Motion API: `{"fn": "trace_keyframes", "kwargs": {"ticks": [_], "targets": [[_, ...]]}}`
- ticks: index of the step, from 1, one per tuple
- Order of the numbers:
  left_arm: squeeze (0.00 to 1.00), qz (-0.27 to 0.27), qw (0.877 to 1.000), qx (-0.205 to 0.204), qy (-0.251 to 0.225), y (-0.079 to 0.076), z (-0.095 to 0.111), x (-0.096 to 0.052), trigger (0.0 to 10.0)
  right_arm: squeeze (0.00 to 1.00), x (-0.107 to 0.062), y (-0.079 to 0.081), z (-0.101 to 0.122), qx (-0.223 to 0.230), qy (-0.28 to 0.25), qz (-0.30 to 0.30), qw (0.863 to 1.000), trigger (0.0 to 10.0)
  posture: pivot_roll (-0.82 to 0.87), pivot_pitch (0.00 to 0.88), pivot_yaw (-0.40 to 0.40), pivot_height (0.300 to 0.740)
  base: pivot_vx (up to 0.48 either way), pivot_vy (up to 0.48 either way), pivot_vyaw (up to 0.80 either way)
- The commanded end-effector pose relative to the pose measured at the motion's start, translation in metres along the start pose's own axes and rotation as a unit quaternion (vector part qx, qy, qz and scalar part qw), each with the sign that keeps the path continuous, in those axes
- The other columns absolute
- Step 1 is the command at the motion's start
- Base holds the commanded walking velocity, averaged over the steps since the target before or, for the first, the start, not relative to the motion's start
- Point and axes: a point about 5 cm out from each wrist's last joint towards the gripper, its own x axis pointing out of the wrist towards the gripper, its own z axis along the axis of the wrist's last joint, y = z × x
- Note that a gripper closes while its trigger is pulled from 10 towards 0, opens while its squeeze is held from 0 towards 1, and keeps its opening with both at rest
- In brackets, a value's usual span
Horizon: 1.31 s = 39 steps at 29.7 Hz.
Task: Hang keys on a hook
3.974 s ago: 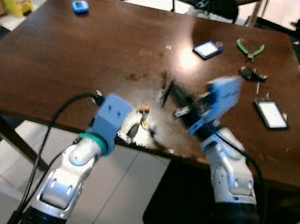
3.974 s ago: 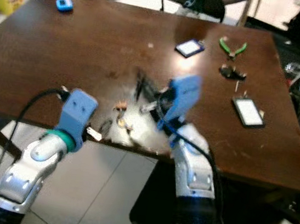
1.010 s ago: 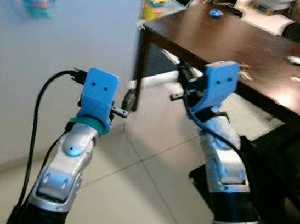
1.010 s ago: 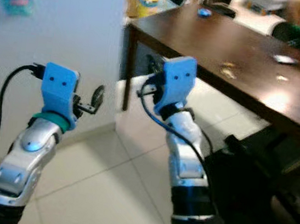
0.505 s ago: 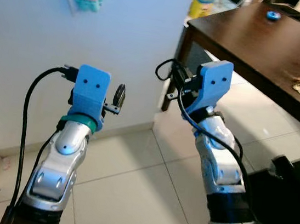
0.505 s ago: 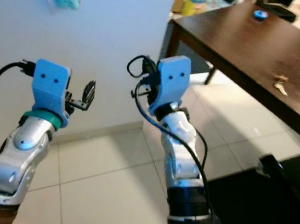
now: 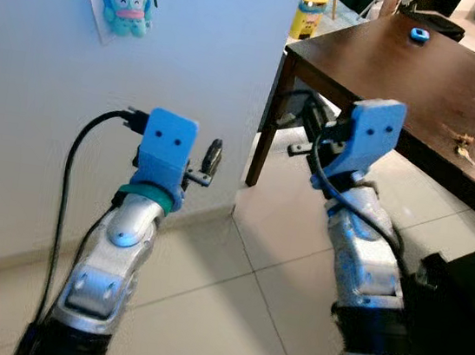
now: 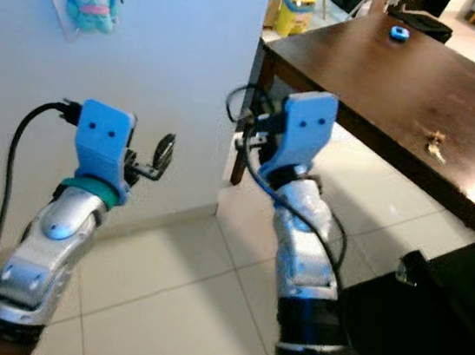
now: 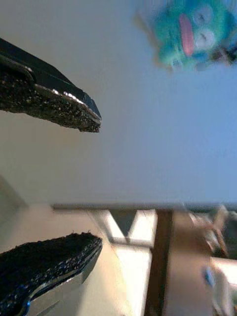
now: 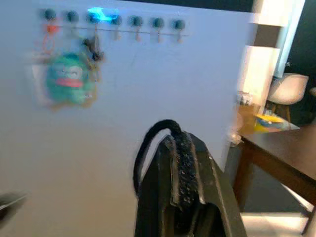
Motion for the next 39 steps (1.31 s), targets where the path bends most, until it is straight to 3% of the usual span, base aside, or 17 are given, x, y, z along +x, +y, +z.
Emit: {"fn": "trace_keyframes", "kwargs": {"ticks": [1, 21, 24, 26, 30, 32, 33, 34, 39], "targets": [[0.00, -0.016, 1.000, -0.004, -0.001, -0.010, 0.001, 0.000, 10.0, 0.00, -0.005, -0.010, -0.001, -0.005, 0.002, -0.014, 1.000, 10.0, -0.07, 0.054, 0.035, 0.740, 0.461, 0.000, 0.00], [0.00, -0.011, 1.000, -0.006, -0.004, -0.009, 0.002, 0.002, 10.0, 0.00, -0.004, -0.005, 0.003, -0.006, -0.007, 0.008, 1.000, 10.0, -0.07, 0.061, 0.035, 0.740, 0.461, 0.000, 0.00], [0.00, -0.010, 1.000, -0.005, -0.006, -0.009, 0.003, 0.003, 10.0, 0.00, -0.003, -0.003, 0.006, -0.024, -0.015, 0.031, 0.999, 10.0, -0.06, 0.060, 0.034, 0.740, 0.461, 0.000, 0.00], [0.00, -0.004, 1.000, -0.004, -0.011, -0.006, 0.007, 0.004, 10.0, 0.00, 0.002, -0.002, 0.022, -0.038, -0.041, 0.063, 0.997, 10.0, -0.06, 0.058, 0.034, 0.740, 0.461, 0.000, 0.00], [0.00, -0.001, 1.000, -0.004, -0.015, -0.003, 0.011, 0.004, 10.0, 0.00, 0.006, -0.001, 0.033, -0.032, -0.059, 0.080, 0.994, 10.0, -0.06, 0.058, 0.034, 0.740, 0.458, 0.000, 0.00], [0.00, 0.010, 1.000, -0.006, -0.013, 0.000, 0.010, 0.002, 10.0, 0.00, 0.005, 0.012, 0.043, -0.005, -0.063, 0.161, 0.985, 10.0, -0.05, 0.059, 0.037, 0.740, 0.144, 0.000, 0.00], [0.00, 0.010, 1.000, -0.006, -0.013, 0.000, 0.010, 0.002, 10.0, 0.00, 0.005, 0.012, 0.043, -0.005, -0.063, 0.161, 0.985, 10.0, -0.05, 0.059, 0.037, 0.740, 0.000, 0.000, 0.00], [0.00, 0.025, 0.999, -0.010, -0.021, 0.004, 0.010, -0.002, 10.0, 0.00, -0.002, 0.024, 0.049, 0.013, -0.061, 0.233, 0.970, 10.0, -0.05, 0.061, 0.040, 0.740, 0.000, 0.000, 0.00], [0.00, 0.037, 0.999, -0.018, -0.034, 0.010, 0.014, -0.008, 10.0, 0.00, -0.005, 0.027, 0.050, 0.013, -0.058, 0.257, 0.965, 10.0, -0.06, 0.063, 0.042, 0.740, 0.000, 0.000, 0.00]]}}
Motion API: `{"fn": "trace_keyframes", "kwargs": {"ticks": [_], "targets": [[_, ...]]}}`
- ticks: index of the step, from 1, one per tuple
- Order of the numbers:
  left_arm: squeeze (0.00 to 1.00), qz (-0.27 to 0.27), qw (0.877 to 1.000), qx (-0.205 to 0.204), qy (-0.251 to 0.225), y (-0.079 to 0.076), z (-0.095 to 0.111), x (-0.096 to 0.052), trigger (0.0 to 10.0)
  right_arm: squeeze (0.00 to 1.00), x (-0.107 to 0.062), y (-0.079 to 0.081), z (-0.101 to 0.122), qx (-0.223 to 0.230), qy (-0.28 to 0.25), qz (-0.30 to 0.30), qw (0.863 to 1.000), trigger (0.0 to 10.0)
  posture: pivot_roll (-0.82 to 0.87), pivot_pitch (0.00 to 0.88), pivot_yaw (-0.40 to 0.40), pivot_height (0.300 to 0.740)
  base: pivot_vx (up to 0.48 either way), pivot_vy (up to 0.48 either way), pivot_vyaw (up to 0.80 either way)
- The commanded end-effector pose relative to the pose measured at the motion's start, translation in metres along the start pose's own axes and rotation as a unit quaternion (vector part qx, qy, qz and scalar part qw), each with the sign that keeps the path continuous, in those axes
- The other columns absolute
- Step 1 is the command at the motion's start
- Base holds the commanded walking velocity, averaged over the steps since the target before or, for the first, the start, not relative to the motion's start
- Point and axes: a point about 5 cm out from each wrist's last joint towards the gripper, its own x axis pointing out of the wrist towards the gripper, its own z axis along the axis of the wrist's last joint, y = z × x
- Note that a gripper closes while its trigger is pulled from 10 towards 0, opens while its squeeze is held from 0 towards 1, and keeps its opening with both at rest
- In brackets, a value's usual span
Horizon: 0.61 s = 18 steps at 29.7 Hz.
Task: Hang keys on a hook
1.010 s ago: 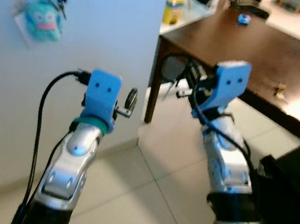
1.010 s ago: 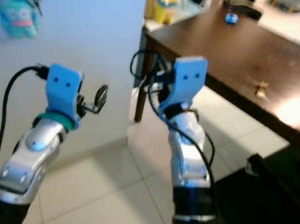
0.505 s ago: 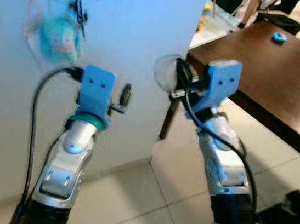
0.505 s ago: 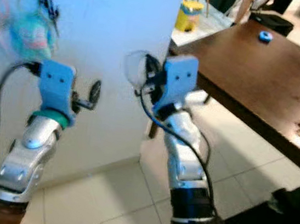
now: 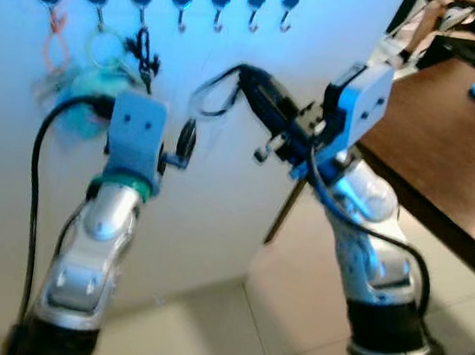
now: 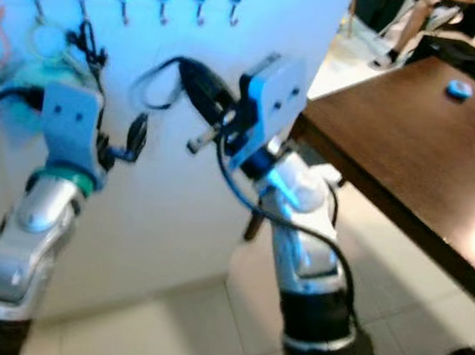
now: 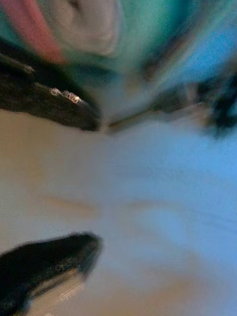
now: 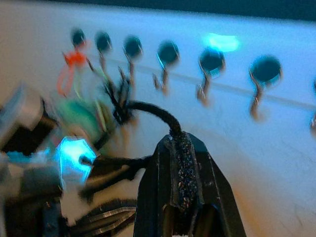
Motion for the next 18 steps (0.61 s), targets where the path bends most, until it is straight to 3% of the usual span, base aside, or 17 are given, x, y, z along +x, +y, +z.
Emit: {"fn": "trace_keyframes", "kwargs": {"ticks": [1, 11, 18], "targets": [[0.00, 0.015, 1.000, 0.000, -0.015, 0.008, 0.007, -0.004, 10.0, 0.00, 0.000, 0.004, 0.004, 0.004, -0.009, 0.015, 1.000, 10.0, -0.06, 0.065, 0.043, 0.740, 0.000, 0.000, 0.00], [0.00, 0.000, 0.999, 0.012, -0.052, 0.021, 0.032, -0.026, 10.0, 0.00, 0.006, 0.000, -0.001, 0.040, -0.005, 0.015, 0.999, 10.0, -0.03, 0.074, 0.033, 0.740, 0.000, 0.000, 0.00], [0.00, -0.113, 0.993, -0.030, -0.037, 0.015, 0.040, -0.048, 10.0, 0.00, 0.022, -0.008, -0.006, 0.046, -0.008, 0.014, 0.999, 10.0, 0.01, 0.086, 0.015, 0.740, 0.000, 0.000, 0.00]]}}
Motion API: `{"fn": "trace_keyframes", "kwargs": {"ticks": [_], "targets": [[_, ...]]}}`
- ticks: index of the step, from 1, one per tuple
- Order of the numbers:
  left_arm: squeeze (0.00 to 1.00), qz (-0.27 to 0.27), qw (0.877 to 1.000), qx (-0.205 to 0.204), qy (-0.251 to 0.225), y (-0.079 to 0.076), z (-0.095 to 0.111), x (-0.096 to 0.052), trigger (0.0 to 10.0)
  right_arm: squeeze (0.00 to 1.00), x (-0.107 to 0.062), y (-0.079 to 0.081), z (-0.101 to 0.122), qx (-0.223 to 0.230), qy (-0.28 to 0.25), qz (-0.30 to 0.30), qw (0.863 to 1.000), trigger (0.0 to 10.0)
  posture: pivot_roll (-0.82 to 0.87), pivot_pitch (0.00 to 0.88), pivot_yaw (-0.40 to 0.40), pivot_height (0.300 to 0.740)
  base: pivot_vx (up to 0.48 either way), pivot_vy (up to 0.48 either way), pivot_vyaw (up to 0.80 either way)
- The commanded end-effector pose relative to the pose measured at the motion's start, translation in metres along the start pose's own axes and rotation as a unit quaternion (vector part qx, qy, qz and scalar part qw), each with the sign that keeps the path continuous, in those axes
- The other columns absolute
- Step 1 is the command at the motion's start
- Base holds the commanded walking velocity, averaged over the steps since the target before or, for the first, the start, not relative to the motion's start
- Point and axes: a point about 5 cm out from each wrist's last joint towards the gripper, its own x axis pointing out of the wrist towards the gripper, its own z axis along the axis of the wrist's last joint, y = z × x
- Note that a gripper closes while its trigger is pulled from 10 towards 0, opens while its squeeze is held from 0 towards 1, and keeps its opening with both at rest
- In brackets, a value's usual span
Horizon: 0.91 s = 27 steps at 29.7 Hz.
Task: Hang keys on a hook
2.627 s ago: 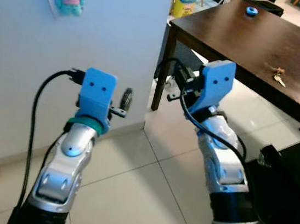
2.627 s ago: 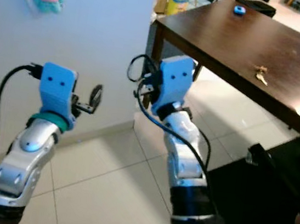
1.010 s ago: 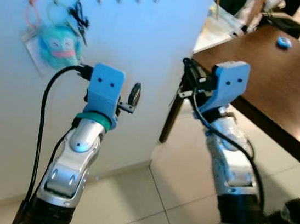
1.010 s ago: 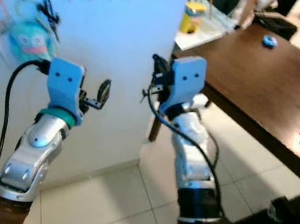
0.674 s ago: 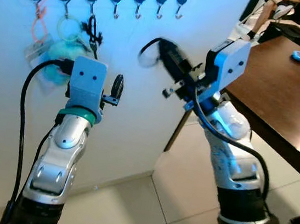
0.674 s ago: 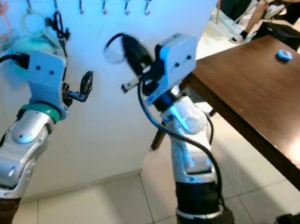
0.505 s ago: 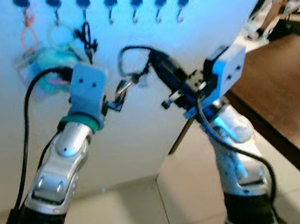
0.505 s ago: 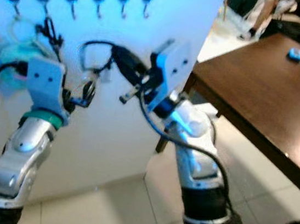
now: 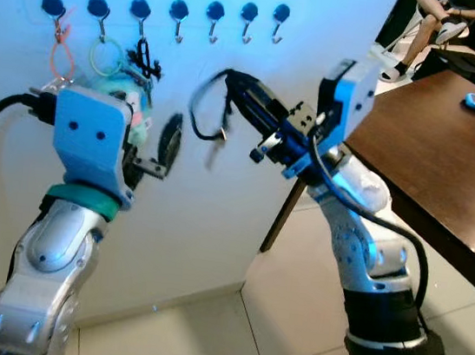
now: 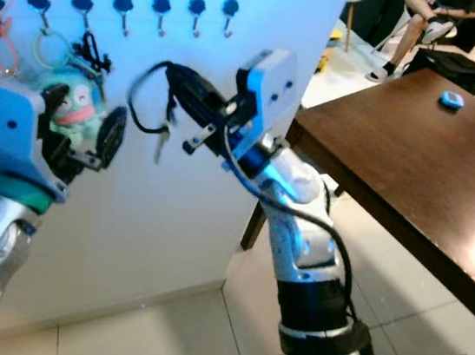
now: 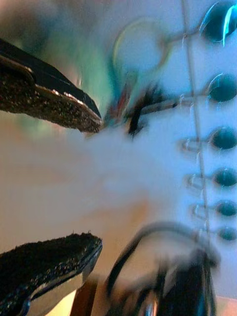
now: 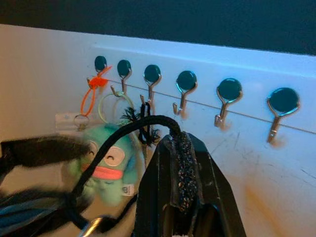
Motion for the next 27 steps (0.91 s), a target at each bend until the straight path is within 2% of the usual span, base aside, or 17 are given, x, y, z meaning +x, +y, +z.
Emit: {"fn": "trace_keyframes", "kwargs": {"ticks": [1, 6, 11, 20, 27], "targets": [[0.00, -0.049, 0.999, -0.016, 0.010, -0.006, 0.003, -0.009, 10.0, 0.00, 0.006, -0.004, -0.001, 0.000, -0.008, -0.005, 1.000, 10.0, 0.02, 0.094, 0.012, 0.740, 0.000, 0.000, 0.00], [0.00, -0.066, 0.998, -0.011, 0.009, -0.007, 0.007, -0.015, 10.0, 0.00, 0.011, -0.007, -0.001, 0.004, -0.012, -0.012, 1.000, 10.0, 0.02, 0.097, 0.014, 0.740, 0.000, 0.000, 0.00], [0.00, -0.050, 0.998, 0.018, -0.020, -0.003, 0.022, -0.008, 10.0, 0.00, 0.020, -0.012, 0.001, 0.012, -0.022, -0.012, 1.000, 10.0, 0.04, 0.102, 0.013, 0.740, 0.000, 0.000, 0.00], [0.00, -0.043, 0.998, 0.015, -0.045, -0.003, 0.037, -0.001, 10.0, 0.00, 0.034, -0.012, 0.003, 0.014, -0.035, 0.006, 0.999, 10.0, 0.05, 0.081, 0.000, 0.740, 0.000, 0.000, 0.00], [0.00, -0.040, 0.998, 0.015, -0.047, -0.003, 0.039, -0.001, 10.0, 0.00, 0.037, -0.014, 0.002, 0.017, -0.036, 0.008, 0.999, 10.0, 0.05, 0.078, -0.013, 0.740, 0.000, 0.000, 0.00]]}}
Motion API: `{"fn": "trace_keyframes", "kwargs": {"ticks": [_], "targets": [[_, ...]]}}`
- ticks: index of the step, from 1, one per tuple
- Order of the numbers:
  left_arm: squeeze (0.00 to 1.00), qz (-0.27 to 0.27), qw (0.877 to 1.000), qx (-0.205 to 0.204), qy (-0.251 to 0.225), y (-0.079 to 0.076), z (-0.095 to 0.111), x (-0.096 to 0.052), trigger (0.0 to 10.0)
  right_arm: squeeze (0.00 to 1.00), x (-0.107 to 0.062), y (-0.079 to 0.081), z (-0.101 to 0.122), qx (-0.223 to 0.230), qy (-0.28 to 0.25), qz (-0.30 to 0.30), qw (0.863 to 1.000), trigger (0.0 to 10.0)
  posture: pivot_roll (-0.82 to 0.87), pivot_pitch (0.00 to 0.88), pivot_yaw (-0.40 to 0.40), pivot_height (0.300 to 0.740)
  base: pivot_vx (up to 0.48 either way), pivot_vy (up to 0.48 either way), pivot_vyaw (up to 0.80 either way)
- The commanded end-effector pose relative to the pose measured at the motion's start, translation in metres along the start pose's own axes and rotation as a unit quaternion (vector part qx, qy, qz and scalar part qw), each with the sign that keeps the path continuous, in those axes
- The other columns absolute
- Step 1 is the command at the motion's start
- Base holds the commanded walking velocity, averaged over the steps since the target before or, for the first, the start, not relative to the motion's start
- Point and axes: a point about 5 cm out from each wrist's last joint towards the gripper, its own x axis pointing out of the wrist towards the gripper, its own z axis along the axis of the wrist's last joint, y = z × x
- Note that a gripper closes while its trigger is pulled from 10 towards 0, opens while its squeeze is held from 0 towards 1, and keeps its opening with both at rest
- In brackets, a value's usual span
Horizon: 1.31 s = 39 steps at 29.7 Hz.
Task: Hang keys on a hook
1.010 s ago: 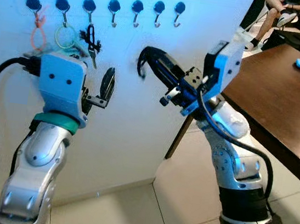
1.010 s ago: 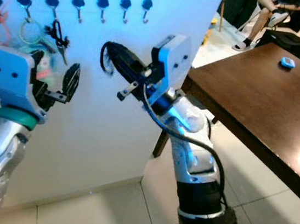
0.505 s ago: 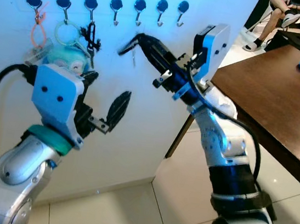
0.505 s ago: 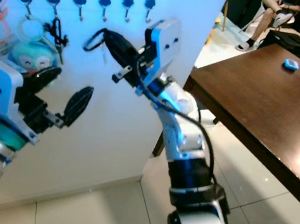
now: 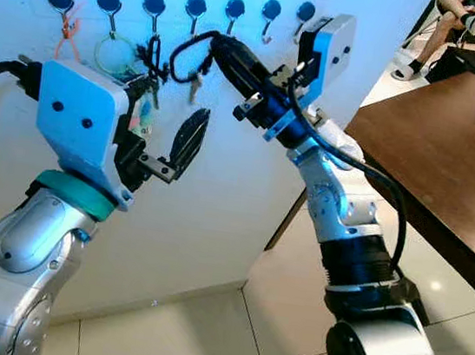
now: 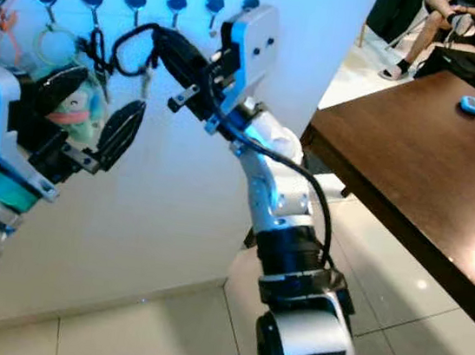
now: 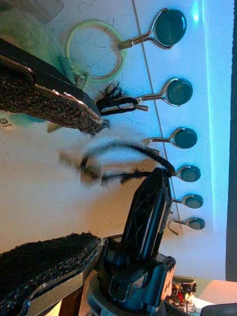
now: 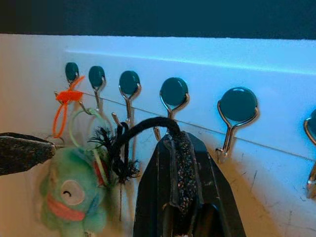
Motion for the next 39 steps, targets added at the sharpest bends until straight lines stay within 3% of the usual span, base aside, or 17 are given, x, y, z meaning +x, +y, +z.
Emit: {"fn": "trace_keyframes", "kwargs": {"ticks": [1, 21, 35, 36, 37, 39], "targets": [[0.00, 0.000, 1.000, 0.002, -0.006, -0.001, 0.004, -0.002, 10.0, 0.00, 0.002, -0.001, 0.003, 0.000, -0.010, 0.002, 1.000, 10.0, 0.05, 0.078, -0.013, 0.740, 0.000, 0.000, 0.00], [0.00, 0.018, 1.000, -0.006, 0.002, -0.005, 0.006, -0.005, 10.0, 0.00, 0.022, 0.000, -0.002, 0.018, -0.004, 0.024, 1.000, 10.0, 0.07, 0.089, -0.041, 0.740, 0.000, 0.000, 0.00], [0.00, 0.017, 1.000, -0.009, 0.007, -0.005, 0.005, -0.004, 10.0, 0.00, -0.004, 0.003, -0.033, 0.026, 0.045, 0.005, 0.999, 10.0, 0.06, 0.109, -0.019, 0.740, 0.000, 0.000, 0.00], [0.00, 0.016, 1.000, -0.010, 0.010, -0.005, 0.005, -0.003, 10.0, 0.11, -0.011, 0.005, -0.041, 0.028, 0.054, 0.000, 0.998, 10.0, 0.06, 0.111, -0.017, 0.740, 0.000, 0.000, 0.00], [0.00, 0.016, 1.000, -0.010, 0.010, -0.005, 0.005, -0.003, 10.0, 1.00, -0.013, 0.006, -0.043, 0.029, 0.056, -0.003, 0.998, 10.0, 0.06, 0.114, -0.011, 0.740, 0.000, 0.000, 0.00], [0.00, 0.015, 1.000, -0.010, 0.011, -0.005, 0.005, -0.002, 10.0, 1.00, -0.015, 0.006, -0.045, 0.031, 0.056, -0.004, 0.998, 10.0, 0.05, 0.114, -0.010, 0.740, 0.000, 0.000, 0.00]]}}
